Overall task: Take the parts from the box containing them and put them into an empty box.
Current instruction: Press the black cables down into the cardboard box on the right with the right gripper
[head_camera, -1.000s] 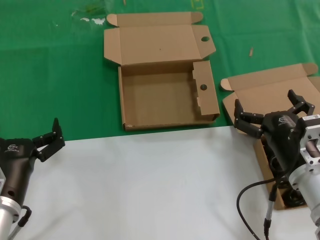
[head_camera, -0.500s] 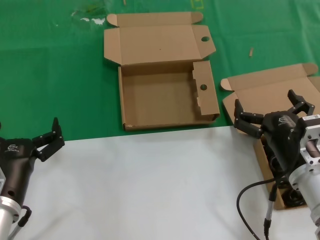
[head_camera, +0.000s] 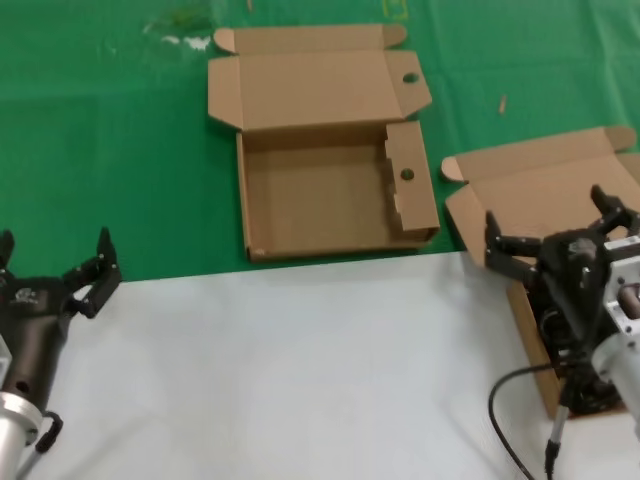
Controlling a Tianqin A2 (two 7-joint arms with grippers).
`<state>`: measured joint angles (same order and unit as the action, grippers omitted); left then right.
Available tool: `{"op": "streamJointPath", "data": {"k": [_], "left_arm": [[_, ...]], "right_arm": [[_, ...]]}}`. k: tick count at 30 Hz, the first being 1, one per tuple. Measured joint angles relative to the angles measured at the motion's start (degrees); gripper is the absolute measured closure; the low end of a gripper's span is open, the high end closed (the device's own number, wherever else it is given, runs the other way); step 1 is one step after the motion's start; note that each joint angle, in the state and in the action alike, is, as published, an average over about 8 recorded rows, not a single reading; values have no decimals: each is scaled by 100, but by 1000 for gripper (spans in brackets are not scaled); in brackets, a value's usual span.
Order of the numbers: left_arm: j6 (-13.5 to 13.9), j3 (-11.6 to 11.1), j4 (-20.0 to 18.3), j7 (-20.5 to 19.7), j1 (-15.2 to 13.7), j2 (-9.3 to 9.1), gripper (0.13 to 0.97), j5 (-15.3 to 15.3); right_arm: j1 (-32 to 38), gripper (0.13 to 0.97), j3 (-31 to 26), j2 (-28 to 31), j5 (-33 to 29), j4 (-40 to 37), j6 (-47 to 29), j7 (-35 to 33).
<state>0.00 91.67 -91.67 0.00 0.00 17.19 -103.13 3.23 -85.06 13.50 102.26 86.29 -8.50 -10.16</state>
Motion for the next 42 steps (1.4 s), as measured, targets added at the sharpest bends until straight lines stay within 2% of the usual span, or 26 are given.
{"op": "streamJointPath", "data": {"k": [5, 13, 17, 18, 23, 28, 34, 42], "left_arm": [[0, 0, 0, 0, 0, 0, 381, 0], [0, 0, 0, 0, 0, 0, 592, 0], [0, 0, 0, 0, 0, 0, 592, 0], [0, 0, 0, 0, 0, 0, 615, 0], [0, 0, 0, 0, 0, 0, 733, 0], [0, 0, 0, 0, 0, 0, 810, 0], [0, 0, 0, 0, 0, 0, 900, 0], [0, 0, 0, 0, 0, 0, 948, 0]], "right_arm": [[-97, 129, -43, 507, -204, 1, -185, 88], [-461, 129, -351, 2182, -1335, 462, -973, 1642], [-594, 129, -446, 3091, -1680, 694, -1673, 2065], [-609, 129, -481, 3309, -1714, 730, -1851, 2078], [-494, 129, -734, 4209, -1719, 743, -2695, 1727], [-4, 129, -1105, 4706, -1667, 538, -3486, 1097], [957, 129, -1648, 4825, -1764, 180, -4390, 349], [2317, 132, -2370, 4633, -2210, -263, -5406, -323]]}}
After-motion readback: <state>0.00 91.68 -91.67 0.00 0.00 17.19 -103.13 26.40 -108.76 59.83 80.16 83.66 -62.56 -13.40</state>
